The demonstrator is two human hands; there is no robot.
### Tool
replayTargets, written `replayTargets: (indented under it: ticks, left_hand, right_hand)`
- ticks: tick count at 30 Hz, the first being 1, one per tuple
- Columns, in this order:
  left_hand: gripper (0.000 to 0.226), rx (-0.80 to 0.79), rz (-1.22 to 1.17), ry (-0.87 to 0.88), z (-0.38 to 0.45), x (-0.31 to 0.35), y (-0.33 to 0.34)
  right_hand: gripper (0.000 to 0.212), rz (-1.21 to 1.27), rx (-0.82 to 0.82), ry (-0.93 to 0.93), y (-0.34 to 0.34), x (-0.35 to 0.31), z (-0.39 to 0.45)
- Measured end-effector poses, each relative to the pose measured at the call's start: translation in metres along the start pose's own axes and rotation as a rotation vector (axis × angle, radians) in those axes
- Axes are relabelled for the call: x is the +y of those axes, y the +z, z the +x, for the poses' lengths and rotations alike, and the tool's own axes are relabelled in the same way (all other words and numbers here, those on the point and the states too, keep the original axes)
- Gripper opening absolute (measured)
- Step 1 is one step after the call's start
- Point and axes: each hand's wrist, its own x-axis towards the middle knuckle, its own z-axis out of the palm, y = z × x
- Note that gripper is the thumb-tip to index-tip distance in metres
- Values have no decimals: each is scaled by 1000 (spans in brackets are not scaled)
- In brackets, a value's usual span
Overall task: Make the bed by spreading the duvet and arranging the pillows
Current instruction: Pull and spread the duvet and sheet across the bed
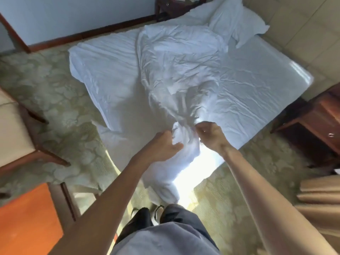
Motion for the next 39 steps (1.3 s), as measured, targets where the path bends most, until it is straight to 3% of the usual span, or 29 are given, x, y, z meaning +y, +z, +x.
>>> replayTargets:
  ticks: [1, 4, 6, 9, 13, 15, 17, 20, 21, 24, 27, 31, 38, 39]
  left_hand:
    - [27, -11, 45, 29, -7, 3, 2]
    - [27, -52, 177, 92, -24, 7, 13]
    - [35, -82, 261, 87, -36, 10, 23]
    - [32, -58, 336, 43, -49, 14, 31]
    - [25, -6, 407, -41, -54, 38, 48]
    - [24, 9, 355, -122, -51, 50, 61]
    - [30, 66, 242, -183, -51, 51, 75]
    - [75, 156, 129, -299, -63, 46, 94]
    - [76, 140, 143, -332, -65, 46, 104]
    - [49, 88, 243, -400, -69, 47, 133]
    - [36, 124, 351, -459, -81, 42, 153]
    - [12, 232, 278, -399, -96, 51, 182]
    - [5, 354, 160, -322, -141, 69, 236]
    - [12, 358, 146, -302, -150, 76, 245]
  right_hand:
    - [26, -118, -36, -152, -7, -2, -4]
    - [78, -440, -226, -566, -24, -13, -5]
    - [87, -846, -282, -820, -24, -28, 3]
    - [86, -1228, -420, -1085, -21, -45, 15]
    - [53, -1191, -498, -1460, -14, -51, 33]
    - [50, -1348, -554, -1426, -16, -42, 37]
    - [39, -1413, -487, -1353, -25, -19, 37]
    - [40, -1261, -422, -1141, -43, 27, 38]
    - [44, -1230, -427, -1080, -44, 40, 37]
    - [56, -1162, -514, -933, -41, 64, 22]
    - [60, -1079, -516, -876, -47, 84, 3]
    - [61, -1054, -506, -789, -69, 107, -23]
    - [58, -850, -409, -607, -111, 148, -100]
    - [54, -847, -401, -594, -114, 157, -114]
